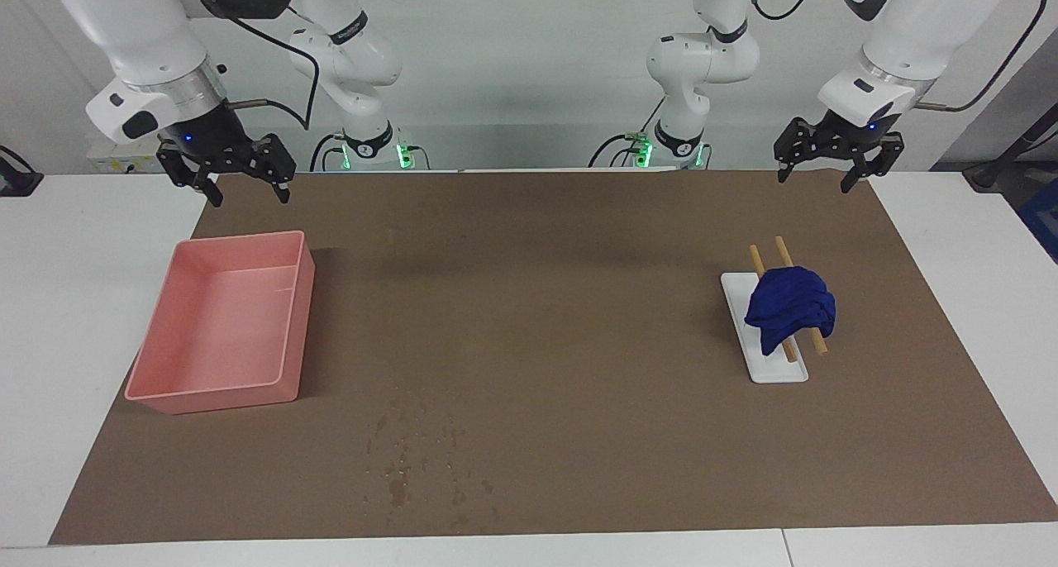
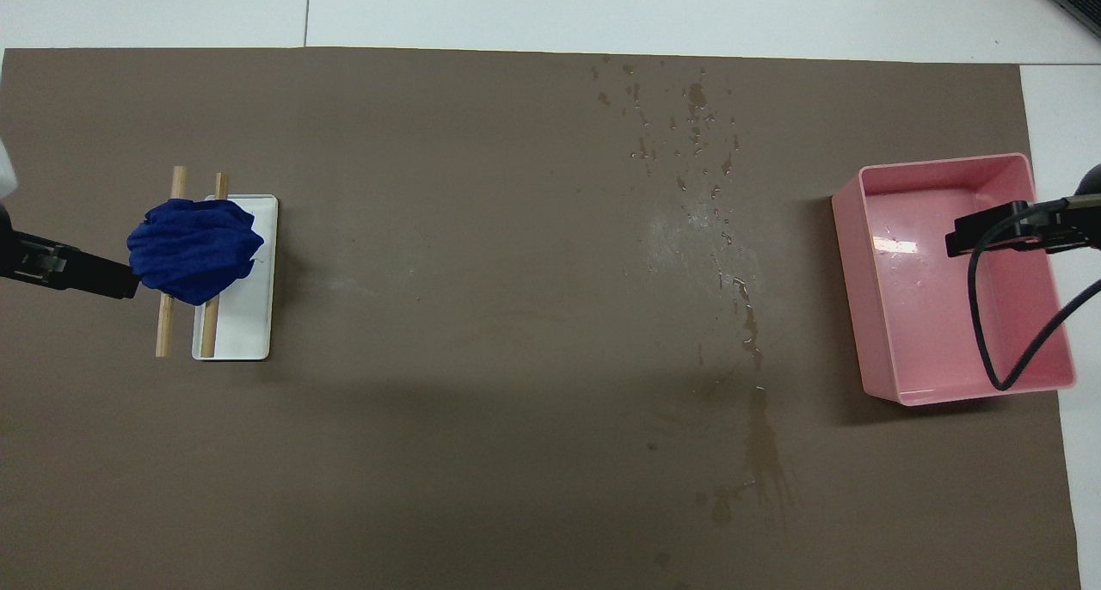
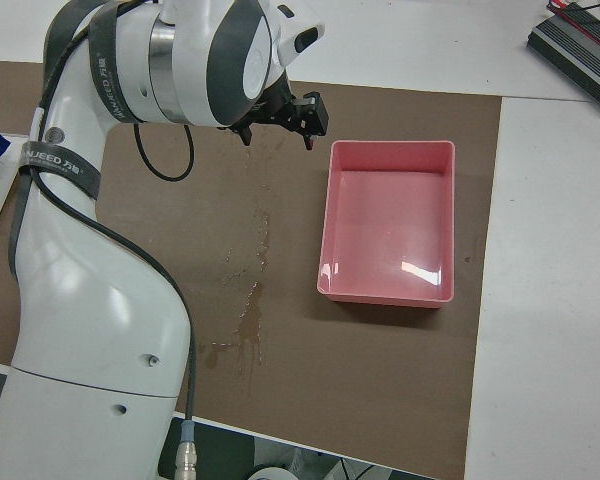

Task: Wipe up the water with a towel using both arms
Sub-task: 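Grasp the blue towel on the white tray with the left gripper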

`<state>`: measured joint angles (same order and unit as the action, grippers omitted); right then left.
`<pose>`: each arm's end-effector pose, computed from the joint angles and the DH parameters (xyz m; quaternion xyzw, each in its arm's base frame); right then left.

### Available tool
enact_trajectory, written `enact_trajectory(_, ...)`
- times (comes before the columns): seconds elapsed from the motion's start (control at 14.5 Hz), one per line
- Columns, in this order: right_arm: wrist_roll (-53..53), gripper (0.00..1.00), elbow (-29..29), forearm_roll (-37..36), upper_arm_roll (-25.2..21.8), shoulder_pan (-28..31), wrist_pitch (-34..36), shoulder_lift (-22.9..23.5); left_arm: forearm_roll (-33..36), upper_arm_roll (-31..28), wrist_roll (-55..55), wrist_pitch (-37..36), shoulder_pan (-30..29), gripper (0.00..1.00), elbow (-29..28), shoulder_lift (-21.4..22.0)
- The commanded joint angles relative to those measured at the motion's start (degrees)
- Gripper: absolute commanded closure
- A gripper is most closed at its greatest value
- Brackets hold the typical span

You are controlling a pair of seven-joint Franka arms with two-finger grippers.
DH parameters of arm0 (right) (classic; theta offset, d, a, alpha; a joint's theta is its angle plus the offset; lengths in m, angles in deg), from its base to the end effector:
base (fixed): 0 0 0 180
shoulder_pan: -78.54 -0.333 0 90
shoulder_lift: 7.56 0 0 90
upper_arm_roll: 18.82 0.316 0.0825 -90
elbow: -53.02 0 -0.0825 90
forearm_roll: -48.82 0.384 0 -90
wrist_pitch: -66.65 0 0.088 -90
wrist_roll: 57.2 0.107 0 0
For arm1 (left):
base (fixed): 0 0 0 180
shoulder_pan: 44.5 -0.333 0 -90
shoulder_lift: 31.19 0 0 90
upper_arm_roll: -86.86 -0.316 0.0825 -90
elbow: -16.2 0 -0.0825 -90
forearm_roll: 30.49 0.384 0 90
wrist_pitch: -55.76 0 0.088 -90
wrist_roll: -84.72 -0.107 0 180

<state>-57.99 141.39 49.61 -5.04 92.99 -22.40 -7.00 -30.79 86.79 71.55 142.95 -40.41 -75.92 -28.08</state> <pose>0.5561 -0.0057 0.6312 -1.0000 -0.0012 -0.0013 0.0080 0.5310 -0.0379 0.6324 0.9886 -0.1495 -0.0156 0.0039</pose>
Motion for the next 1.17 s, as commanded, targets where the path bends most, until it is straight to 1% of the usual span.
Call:
enact_trajectory(0.0,1.49,0.00,1.63,-0.44,0.19,0.23,-0.25,-1.44,-0.58,-0.10,0.70,0.35,0.04,0.00,-0.34,0.93)
enact_trajectory(0.14,1.41,0.00,1.63,-0.45,0.19,0.23,-0.34,-1.44,-0.58,-0.27,0.78,1.14,-0.05,0.00,-0.87,0.94)
enact_trajectory(0.21,1.41,0.00,1.63,-0.45,0.19,0.23,-0.34,-1.35,-0.49,-0.36,0.87,2.45,-0.05,0.00,-2.18,1.37)
enact_trajectory(0.35,1.32,0.00,1.63,-0.45,0.19,0.23,-0.34,-1.44,0.38,-0.45,1.48,8.93,-0.05,0.00,-6.91,2.60)
enact_trajectory(0.41,1.32,0.00,1.71,-0.53,0.28,0.14,-0.34,-1.44,1.95,-0.36,4.10,12.18,-0.05,0.00,-8.33,2.61)
enact_trajectory(0.62,1.32,0.00,1.89,-0.45,0.28,0.14,-0.34,-1.53,5.39,-0.36,8.94,18.70,-0.05,0.00,-10.00,-0.37)
enact_trajectory(0.69,1.23,0.00,2.15,-0.53,0.28,0.14,-0.34,-1.53,7.05,-0.36,10.96,21.94,-0.13,0.00,-11.58,-1.25)
enact_trajectory(0.9,1.05,0.00,2.24,-0.45,0.28,0.14,-0.42,-1.70,9.61,-0.36,16.32,31.17,-0.40,0.00,-18.25,-3.19)
enact_trajectory(0.97,1.05,0.00,2.41,-0.45,0.28,0.14,-0.42,-1.70,9.70,-0.36,16.95,34.51,-1.79,0.00,-20.97,-3.28)
enact_trajectory(1.1,1.05,0.00,2.68,-0.45,0.28,0.14,-0.42,-1.88,9.79,-0.36,17.04,38.83,-2.60,0.00,-24.41,-3.46)
